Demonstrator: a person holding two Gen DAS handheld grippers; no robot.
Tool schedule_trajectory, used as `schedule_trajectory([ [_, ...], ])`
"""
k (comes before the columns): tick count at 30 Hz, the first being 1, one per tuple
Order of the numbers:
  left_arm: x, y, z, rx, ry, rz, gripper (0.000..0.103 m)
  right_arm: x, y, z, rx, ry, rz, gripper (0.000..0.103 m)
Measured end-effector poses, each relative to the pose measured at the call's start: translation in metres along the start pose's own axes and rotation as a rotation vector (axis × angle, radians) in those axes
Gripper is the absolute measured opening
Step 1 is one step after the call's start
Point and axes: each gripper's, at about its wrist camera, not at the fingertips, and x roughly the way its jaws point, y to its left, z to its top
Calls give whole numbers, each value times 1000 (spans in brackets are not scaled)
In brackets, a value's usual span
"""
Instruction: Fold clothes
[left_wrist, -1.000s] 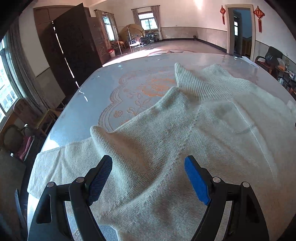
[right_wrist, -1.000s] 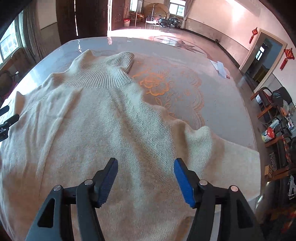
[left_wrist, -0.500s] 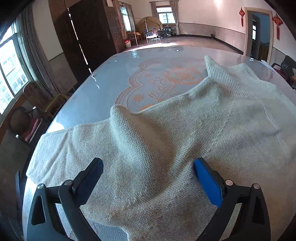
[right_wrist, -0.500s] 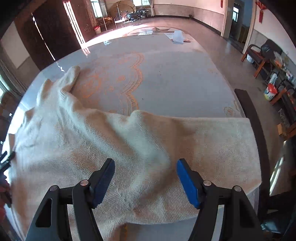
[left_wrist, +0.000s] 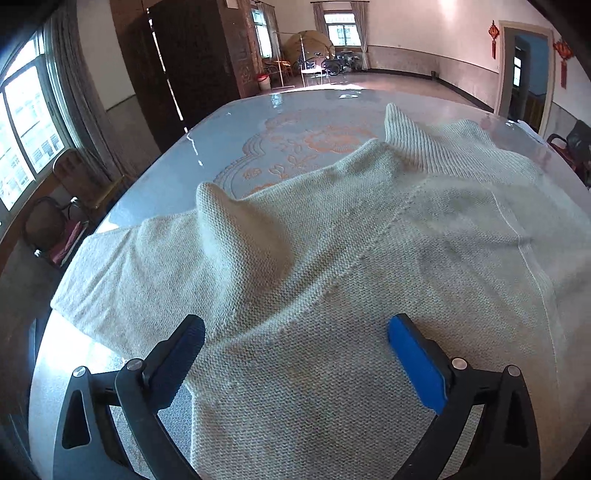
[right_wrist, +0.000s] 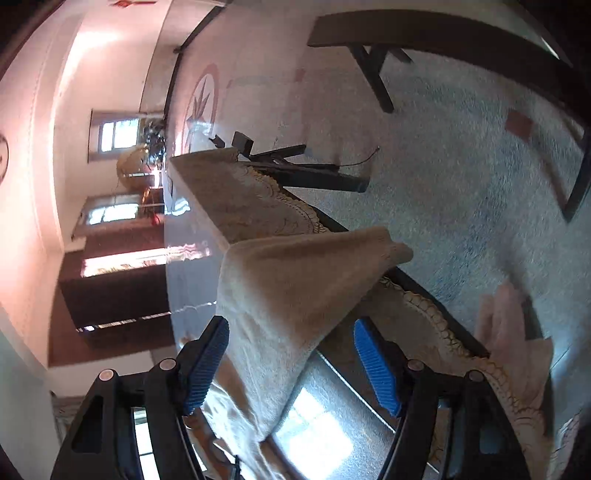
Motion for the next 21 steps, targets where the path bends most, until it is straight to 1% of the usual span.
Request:
schedule_trajectory([
  [2,0,1,6,-18,9,-17,102,19,-26,4,123,68,47,72],
  [3,1,-1,8,-13,7,-11,102,30,-39,3,192,104,66,72],
  [4,0,-2,8,-3,2,2,102,41,-51,1,261,139,86,78],
  [5,-1,-5,8,7,-3,15,102,48,-63,2,327,153,134,79],
  [8,-1,-8,8,18,-7,29,103,64,-82,4,418,141,266,79],
  [11,1,-5,9,1,2,9,103,76,-94,10,496,119,391,79],
  [13,3,-3,7,-7,5,-2,103,81,-95,12,536,100,478,79],
  [15,4,-3,7,-8,6,-3,103,86,-93,16,543,93,518,79],
  [17,4,-3,6,-9,6,-4,103,91,-87,19,537,93,579,76],
  [18,4,-3,6,-10,7,-6,103,93,-83,21,534,93,611,70],
  [19,4,-2,6,-12,8,-9,103,93,-79,22,523,78,613,58],
  [20,5,-2,6,-14,9,-11,103,91,-75,24,501,58,606,51],
  [21,5,-2,6,-16,9,-14,103,89,-70,25,477,38,600,31],
])
